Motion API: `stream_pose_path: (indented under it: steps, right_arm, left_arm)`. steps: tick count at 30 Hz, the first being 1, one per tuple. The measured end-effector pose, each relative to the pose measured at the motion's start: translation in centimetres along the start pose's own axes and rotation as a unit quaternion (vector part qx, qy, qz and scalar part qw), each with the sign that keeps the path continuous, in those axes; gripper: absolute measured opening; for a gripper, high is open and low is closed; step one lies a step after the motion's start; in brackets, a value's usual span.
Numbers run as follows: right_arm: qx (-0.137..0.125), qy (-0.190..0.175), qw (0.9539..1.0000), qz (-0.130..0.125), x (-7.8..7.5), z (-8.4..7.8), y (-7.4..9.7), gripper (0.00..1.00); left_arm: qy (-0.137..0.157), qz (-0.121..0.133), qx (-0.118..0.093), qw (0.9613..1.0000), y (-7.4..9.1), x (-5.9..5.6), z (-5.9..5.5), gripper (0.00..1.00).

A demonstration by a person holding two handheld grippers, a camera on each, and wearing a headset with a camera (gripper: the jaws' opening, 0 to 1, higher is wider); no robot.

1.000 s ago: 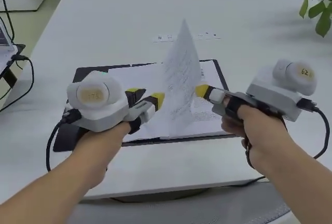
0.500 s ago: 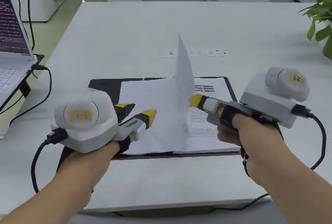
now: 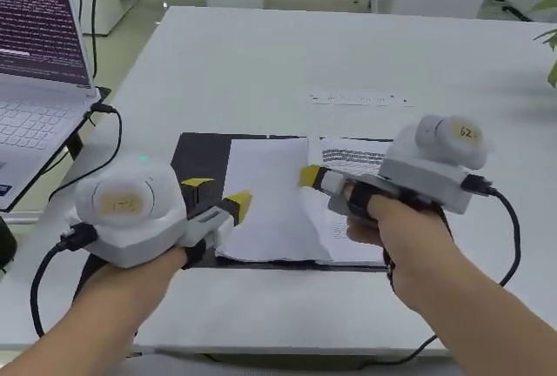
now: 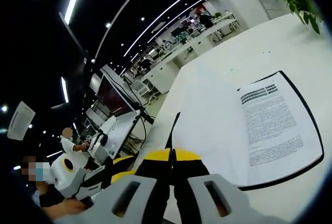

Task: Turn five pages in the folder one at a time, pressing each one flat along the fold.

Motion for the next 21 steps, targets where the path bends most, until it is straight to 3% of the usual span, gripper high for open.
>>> stream_pose_path:
  steps: [12, 21]
  right_arm:
    - [0.05, 0.046, 0.9976, -0.009, 1.0, -3.0, -3.9, 0.0]
    - [0.102, 0.079, 0.9913, -0.024, 1.1, -5.6, -6.7, 0.0]
  left_arm:
    - [0.014, 0.032, 0.012, 0.9993, 2.4, 2.9, -1.4, 0.3]
    - [0.028, 0.041, 0.019, 0.9986, 3.2, 4.2, -2.3, 0.29]
Point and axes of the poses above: the centre of the closed fingertips' face, and the gripper's own axes: y roughly backward along the fingers, x roughly to its left, z roughly out of its top, the point moved 9 cm from there along y, roughly backward along the fingers, and after that the axes turned 9 degrees about -x, right-handed, at the moved point
